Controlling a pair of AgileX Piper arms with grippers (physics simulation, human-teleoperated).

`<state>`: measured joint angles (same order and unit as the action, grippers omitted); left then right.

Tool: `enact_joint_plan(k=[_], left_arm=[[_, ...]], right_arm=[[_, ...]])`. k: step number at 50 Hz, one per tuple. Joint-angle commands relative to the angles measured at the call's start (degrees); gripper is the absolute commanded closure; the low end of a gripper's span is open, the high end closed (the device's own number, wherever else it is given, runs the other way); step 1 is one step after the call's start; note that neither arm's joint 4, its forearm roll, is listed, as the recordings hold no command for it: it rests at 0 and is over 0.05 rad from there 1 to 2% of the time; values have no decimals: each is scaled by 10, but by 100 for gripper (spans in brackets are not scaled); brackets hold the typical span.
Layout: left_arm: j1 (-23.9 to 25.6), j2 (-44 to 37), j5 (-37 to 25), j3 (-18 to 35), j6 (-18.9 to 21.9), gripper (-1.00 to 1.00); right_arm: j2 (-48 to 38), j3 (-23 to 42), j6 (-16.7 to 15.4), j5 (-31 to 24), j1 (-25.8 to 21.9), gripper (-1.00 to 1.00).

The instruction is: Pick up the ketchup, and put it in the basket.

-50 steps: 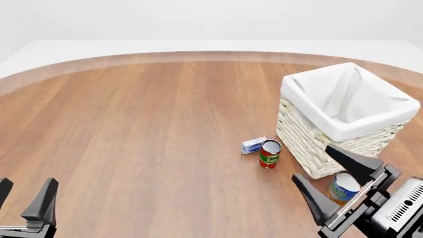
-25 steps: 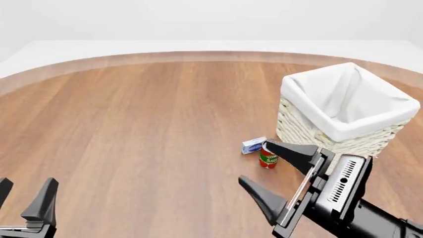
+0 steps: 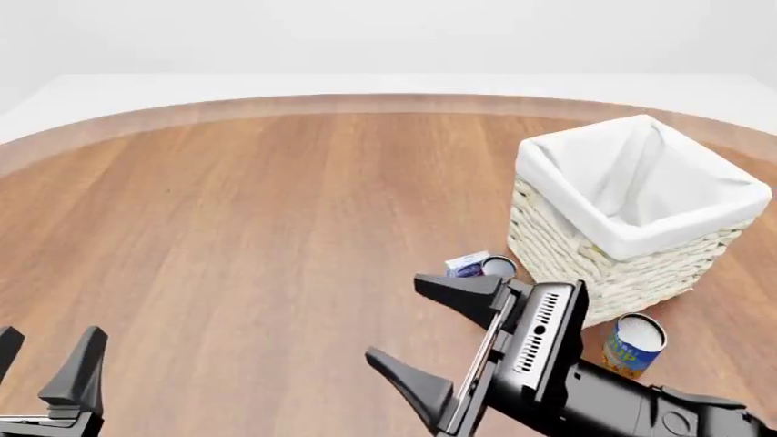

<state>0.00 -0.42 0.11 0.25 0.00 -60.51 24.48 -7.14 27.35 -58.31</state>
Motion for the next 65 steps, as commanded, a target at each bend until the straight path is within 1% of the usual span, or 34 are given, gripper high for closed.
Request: enact_joint_plan(k=[1,5,6,10,11,13,17,18,21,23,34,41,53,54,59,65], left_arm=[[0,0,0,0,0,-100],[0,0,0,0,0,-100],[0,0,0,0,0,-100],[0,0,0,0,0,-100],[0,0,0,0,0,-100],[0,0,0,0,0,-100],[0,0,0,0,0,-100],[0,0,0,0,0,-100],[0,0,0,0,0,-100],[0,0,0,0,0,-100],[0,0,0,0,0,-100],[0,0,0,0,0,-100],[0,0,0,0,0,-100],[0,0,0,0,0,-100],[0,0,0,0,0,-100],[0,0,0,0,0,-100]], right_arm=[[-39,16,7,8,-21,-100],[-56,27,18,8,-37,-100],[-69,32,13,11,-46,-100],[-85,34,17,18,-52,-100],[-87,38,33,15,-59,-100],[-88,43,24,10,-62,-100],[-90,49,28,6,-66,-100],[-112,61,31,5,-79,-100],[-119,66,32,3,-83,-100],[-124,68,40,2,-87,-100],[-161,93,40,-6,-109,-100],[-179,121,40,-17,-130,-100],[-213,140,57,-22,-156,-100],[-215,142,63,-24,-160,-100],[-226,150,61,-28,-165,-100],[-244,167,67,-40,-176,-100]])
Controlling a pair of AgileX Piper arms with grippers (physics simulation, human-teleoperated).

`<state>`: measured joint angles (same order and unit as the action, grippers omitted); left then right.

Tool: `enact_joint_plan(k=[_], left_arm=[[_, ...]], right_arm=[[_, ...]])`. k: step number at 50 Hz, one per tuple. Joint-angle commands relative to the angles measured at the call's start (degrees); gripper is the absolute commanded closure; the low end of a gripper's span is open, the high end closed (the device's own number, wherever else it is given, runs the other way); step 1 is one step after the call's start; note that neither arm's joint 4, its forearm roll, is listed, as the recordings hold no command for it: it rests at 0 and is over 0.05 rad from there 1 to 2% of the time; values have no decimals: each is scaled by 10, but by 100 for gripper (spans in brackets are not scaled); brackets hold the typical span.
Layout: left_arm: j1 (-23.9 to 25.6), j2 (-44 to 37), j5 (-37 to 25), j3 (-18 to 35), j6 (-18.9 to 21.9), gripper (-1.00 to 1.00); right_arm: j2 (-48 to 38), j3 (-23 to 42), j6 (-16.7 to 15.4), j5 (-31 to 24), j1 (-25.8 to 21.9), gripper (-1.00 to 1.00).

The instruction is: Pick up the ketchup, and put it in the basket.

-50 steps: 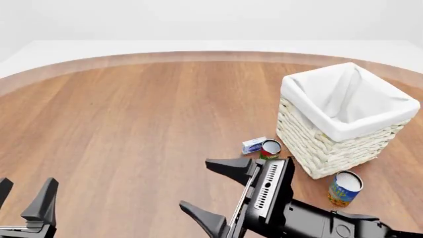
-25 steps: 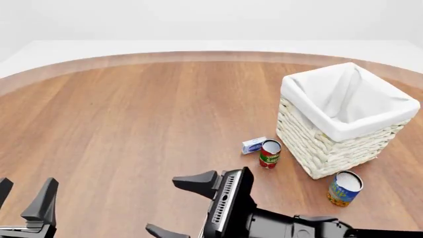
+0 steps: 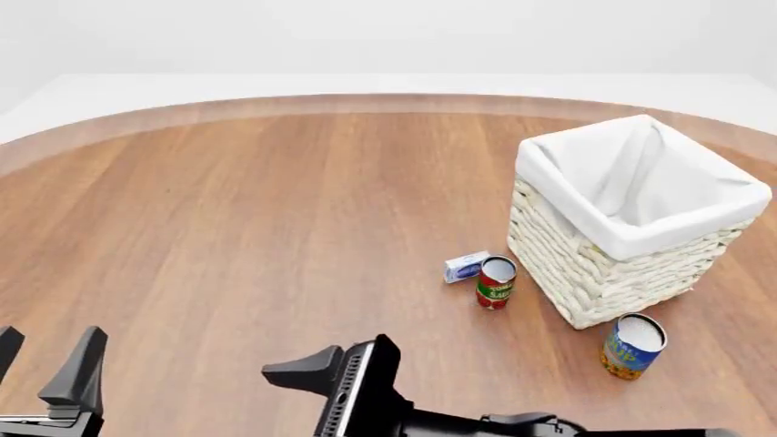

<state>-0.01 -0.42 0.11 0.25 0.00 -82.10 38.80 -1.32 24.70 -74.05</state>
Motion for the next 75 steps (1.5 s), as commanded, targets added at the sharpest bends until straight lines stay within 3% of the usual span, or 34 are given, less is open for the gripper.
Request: enact_joint_plan(k=[1,48,75], left_arm=[[0,0,0,0,0,-100],[0,0,0,0,0,-100],[0,0,0,0,0,-100]], right_arm=[[-29,26,11,-15,-20,-100],[-100,95,64,-23,-96,-100],[-155,127,70,-42,-72,-100]])
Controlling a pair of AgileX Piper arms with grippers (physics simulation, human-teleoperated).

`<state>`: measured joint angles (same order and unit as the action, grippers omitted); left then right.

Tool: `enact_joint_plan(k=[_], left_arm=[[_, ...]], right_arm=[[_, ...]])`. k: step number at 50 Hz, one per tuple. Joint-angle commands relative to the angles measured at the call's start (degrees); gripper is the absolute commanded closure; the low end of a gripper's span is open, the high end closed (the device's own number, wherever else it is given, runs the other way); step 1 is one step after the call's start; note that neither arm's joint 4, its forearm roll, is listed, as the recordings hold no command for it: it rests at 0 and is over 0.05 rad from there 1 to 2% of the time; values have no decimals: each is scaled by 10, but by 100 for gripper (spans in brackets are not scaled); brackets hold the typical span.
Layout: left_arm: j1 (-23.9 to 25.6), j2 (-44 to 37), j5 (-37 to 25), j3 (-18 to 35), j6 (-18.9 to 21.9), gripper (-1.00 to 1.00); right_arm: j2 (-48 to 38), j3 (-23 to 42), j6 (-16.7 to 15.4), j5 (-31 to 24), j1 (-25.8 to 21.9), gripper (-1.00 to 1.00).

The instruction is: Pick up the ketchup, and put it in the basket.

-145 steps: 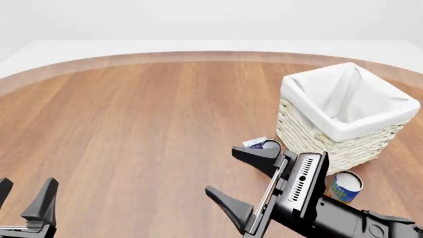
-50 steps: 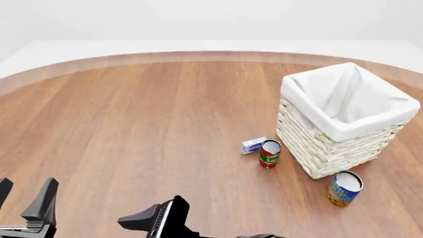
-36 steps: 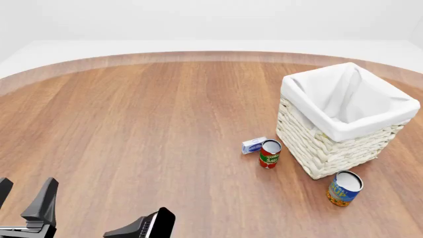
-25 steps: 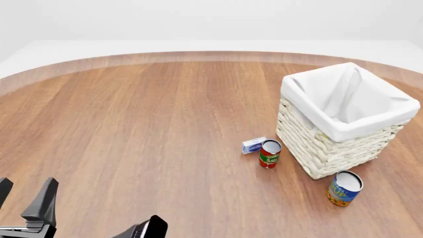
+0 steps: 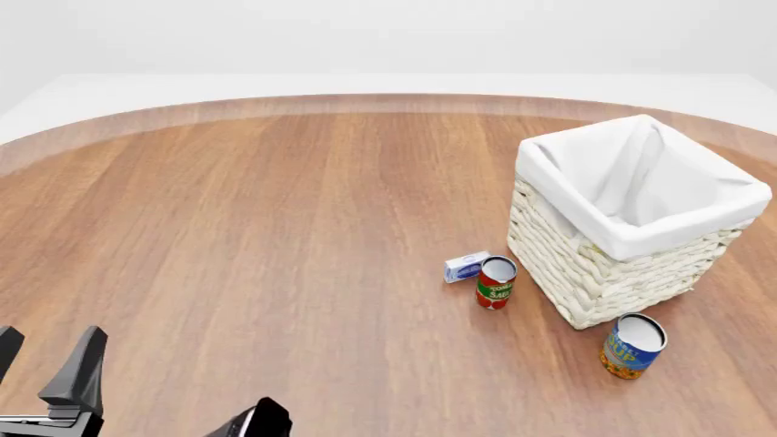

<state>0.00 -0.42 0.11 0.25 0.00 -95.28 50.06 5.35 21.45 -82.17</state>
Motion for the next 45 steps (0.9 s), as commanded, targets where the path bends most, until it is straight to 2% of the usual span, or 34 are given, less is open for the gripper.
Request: enact_joint_plan(k=[1,23,45], left_arm=[[0,0,0,0,0,-100],[0,0,0,0,0,-100],[0,0,0,0,0,-100]], right_arm=[[-23,14,3,-9,9,-100],[-59,40,16,-18,-2,-100],[-65,62,14,-28,-10,-100]])
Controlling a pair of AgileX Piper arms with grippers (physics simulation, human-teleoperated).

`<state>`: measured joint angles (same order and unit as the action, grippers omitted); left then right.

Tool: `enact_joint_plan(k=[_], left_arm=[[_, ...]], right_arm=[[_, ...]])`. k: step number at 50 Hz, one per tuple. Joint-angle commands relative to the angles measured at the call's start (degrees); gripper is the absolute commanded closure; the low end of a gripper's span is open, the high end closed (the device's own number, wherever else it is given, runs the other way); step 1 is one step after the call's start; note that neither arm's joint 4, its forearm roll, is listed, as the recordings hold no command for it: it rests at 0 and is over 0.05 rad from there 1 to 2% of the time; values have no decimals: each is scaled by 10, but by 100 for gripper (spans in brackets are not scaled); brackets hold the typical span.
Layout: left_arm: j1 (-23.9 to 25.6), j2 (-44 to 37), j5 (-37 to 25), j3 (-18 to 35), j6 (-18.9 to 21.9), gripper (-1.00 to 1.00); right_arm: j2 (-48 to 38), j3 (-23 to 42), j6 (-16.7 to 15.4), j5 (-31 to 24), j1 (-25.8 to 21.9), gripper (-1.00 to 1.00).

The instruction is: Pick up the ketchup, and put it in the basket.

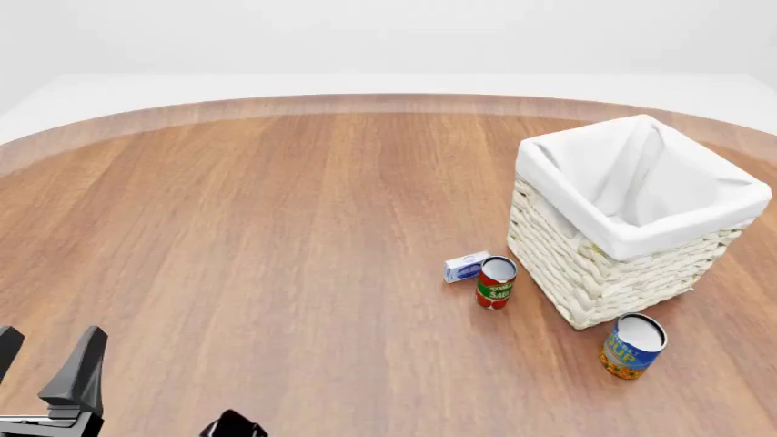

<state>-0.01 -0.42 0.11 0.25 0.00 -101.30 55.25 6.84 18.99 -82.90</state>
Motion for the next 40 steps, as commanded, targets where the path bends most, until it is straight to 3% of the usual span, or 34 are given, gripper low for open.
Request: enact_joint_plan(k=[1,40], left_arm=[[0,0,0,0,0,-100],[0,0,0,0,0,-100]], right_arm=[[-5,11,-1,-4,-4,-100],[-28,44,-3,-13,-3,-100]])
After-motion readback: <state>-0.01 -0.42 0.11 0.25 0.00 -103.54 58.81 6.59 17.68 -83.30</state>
